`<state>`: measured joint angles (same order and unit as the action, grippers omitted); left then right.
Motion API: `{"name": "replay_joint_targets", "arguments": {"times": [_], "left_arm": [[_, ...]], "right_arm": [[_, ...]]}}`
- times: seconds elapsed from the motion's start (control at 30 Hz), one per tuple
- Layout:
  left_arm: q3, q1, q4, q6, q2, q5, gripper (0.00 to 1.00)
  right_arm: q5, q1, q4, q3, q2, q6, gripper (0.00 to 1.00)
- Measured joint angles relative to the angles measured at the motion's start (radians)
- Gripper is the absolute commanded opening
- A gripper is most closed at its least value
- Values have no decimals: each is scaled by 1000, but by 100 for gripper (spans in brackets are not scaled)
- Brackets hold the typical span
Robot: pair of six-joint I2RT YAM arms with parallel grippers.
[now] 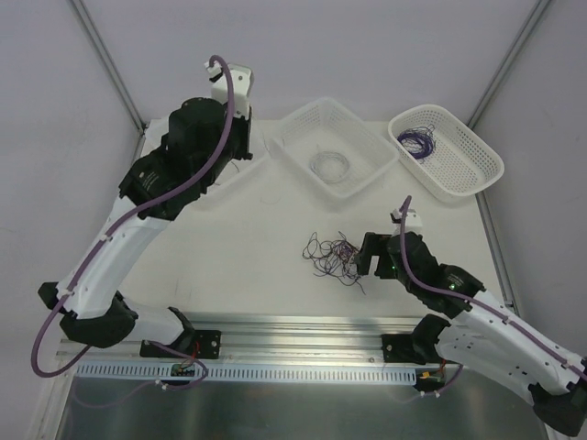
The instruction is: Untangle the cables
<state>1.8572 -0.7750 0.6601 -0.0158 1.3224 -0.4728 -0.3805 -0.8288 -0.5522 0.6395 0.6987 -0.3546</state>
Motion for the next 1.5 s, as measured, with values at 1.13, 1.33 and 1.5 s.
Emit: {"name": "replay_joint_targets", "arguments": {"times": [1.13,1.33,1.5], "left_arm": [[235,155,-646,-50,892,287,95],[-95,155,-616,-103,657,344,99],[-323,152,-584,-211,327,412,99]], "right_arm": [[1,0,-210,74,-241,34,97],[13,0,-203,91,-154,49,99],[22,1,-182,94,-76,62,96]]}}
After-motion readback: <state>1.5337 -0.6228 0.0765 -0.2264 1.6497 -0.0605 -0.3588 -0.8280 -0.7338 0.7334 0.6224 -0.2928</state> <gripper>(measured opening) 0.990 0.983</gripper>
